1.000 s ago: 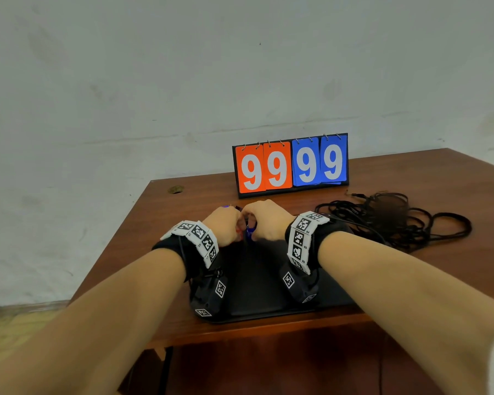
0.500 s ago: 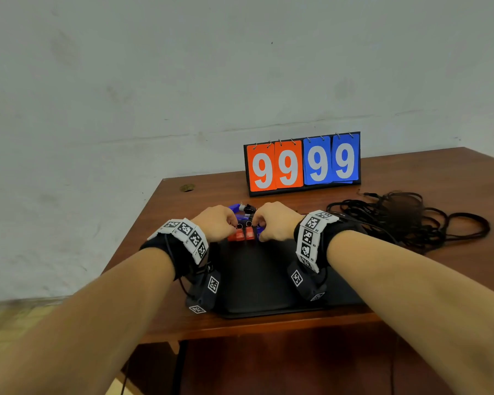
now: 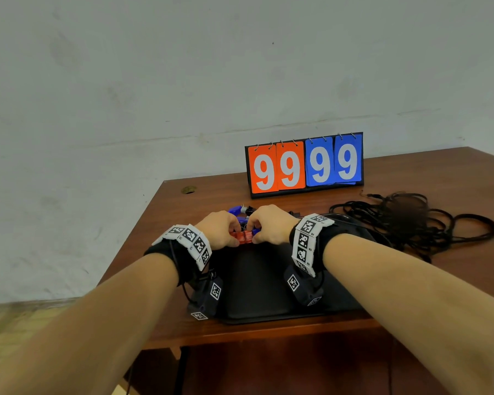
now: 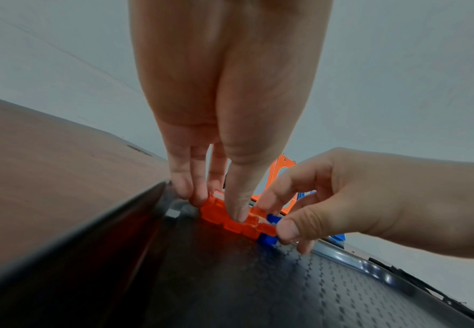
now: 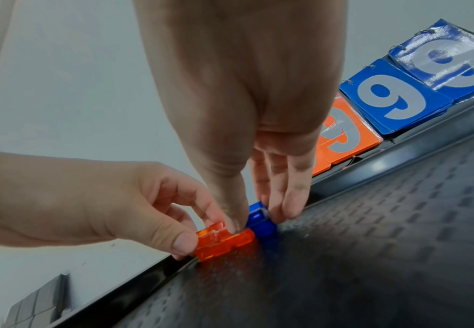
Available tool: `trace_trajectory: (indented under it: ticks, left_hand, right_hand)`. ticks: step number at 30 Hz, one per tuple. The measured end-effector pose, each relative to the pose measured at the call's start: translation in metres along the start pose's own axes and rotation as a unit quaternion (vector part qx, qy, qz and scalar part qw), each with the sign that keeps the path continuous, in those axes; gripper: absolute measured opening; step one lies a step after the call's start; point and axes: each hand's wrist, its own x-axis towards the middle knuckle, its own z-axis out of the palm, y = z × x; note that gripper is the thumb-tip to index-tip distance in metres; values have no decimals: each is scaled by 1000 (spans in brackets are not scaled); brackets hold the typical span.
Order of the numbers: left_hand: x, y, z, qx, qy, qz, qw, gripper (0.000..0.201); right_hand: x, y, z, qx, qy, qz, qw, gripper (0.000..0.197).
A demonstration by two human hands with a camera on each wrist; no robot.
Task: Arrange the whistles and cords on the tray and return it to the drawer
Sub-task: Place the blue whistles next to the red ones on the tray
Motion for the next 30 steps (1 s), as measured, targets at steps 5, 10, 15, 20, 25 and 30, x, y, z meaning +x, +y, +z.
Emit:
trace_trajectory:
  ticks: [5,10,15,20,25,30]
  left_hand:
    - [0,1,1,-3,8,-3,1000,40]
    - [1,0,2,-10,14,-2,1000,39]
    - [1,-2,1,-5,17,0,1000,37]
    - [1,-2,1,-5,17,6,1000,38]
    - [0,-2,2,-7,19,8,1000,38]
    - [1,-5,2,-7,17,9,1000,37]
  right_hand:
    - [0,-1,0,-2,4,1,1000,32]
    - [1,-1,0,0,5,7,1000,33]
    - [2,-1,1,4,6,6,1000,33]
    - [2,-1,1,3,10,3,1000,31]
    - [2,-1,1,4,9,6,1000,31]
    - [3,-1,3,5,17,6,1000,31]
